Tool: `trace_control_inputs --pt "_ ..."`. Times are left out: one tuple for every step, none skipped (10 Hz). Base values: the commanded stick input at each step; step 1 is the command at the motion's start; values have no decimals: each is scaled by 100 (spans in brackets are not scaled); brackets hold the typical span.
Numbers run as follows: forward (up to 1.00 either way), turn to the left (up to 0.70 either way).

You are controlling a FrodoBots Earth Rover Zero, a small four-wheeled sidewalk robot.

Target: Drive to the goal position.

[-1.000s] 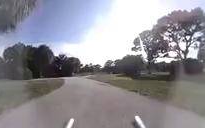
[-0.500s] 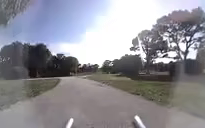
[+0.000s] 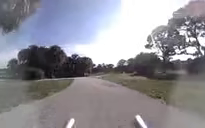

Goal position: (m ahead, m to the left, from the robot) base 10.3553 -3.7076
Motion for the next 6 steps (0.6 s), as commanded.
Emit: trace_control_inputs --pt "70 0" --pt "70 0" --pt "70 0" --pt "70 0" --pt "70 0" --pt "70 0"
